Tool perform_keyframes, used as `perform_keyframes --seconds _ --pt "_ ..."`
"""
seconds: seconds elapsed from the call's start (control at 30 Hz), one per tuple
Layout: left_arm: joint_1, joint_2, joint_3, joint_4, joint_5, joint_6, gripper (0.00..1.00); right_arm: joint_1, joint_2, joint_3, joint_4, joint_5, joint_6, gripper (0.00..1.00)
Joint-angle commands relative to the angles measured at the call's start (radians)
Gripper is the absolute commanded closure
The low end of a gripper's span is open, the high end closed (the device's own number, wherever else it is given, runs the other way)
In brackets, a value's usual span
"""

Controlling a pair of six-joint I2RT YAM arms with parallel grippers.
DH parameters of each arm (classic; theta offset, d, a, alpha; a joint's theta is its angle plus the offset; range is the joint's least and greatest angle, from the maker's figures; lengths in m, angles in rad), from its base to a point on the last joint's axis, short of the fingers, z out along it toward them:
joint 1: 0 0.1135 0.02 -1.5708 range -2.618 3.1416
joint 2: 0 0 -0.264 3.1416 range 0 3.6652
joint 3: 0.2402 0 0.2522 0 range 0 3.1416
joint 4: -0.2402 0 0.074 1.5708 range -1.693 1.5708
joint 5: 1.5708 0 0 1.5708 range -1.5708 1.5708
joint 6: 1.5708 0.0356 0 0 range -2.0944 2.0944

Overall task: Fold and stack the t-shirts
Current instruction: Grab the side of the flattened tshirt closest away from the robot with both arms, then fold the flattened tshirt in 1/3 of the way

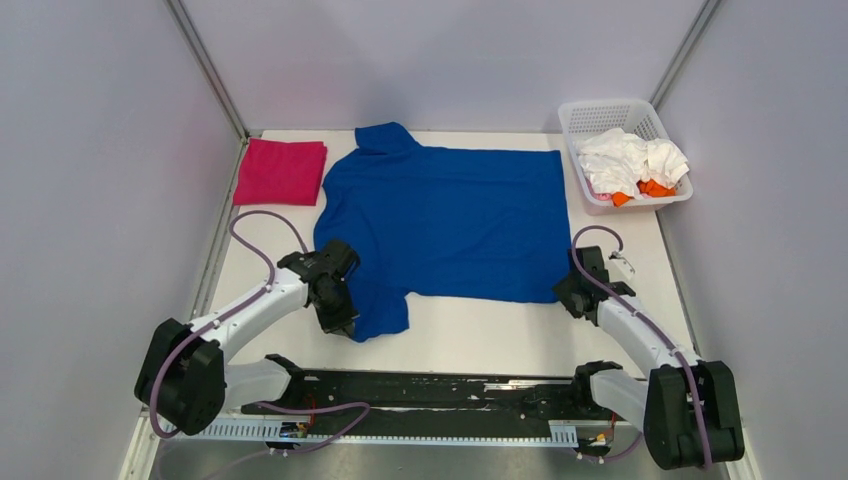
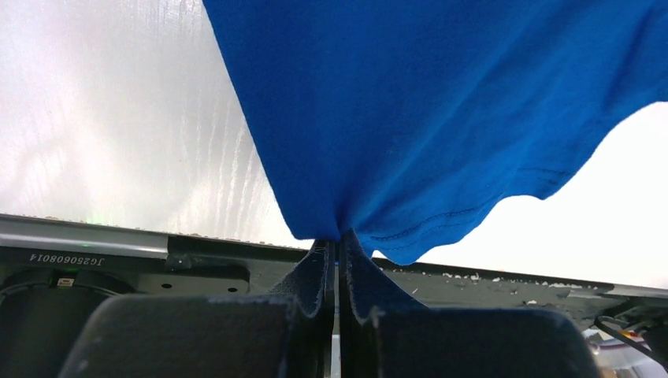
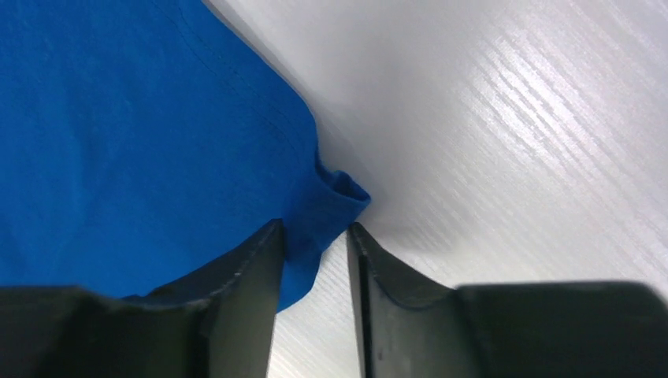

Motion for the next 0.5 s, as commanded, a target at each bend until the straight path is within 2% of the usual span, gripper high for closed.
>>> perform_keyframes --seconds 0.0,0.1,0.3,0.47 --pt "-0.003 -0.034 0.011 0.006 0.025 0.006 1.00 -0.008 0.016 -0.027 0.056 0.019 -0.004 0.67" --pt "-0.003 -0.035 0.036 0.033 0.049 0.028 1.00 -0.013 0.019 -0.026 0.069 0.033 -0.023 0.72" --pt "-0.003 -0.040 0.096 0.067 0.108 0.074 1.00 -0.015 0.000 0.015 0.070 -0.056 -0.141 0.97" --pt "0.000 -0.015 0.163 0.116 0.122 0.114 1.00 -0.016 -0.025 0.069 0.039 -0.124 -0.215 1.00"
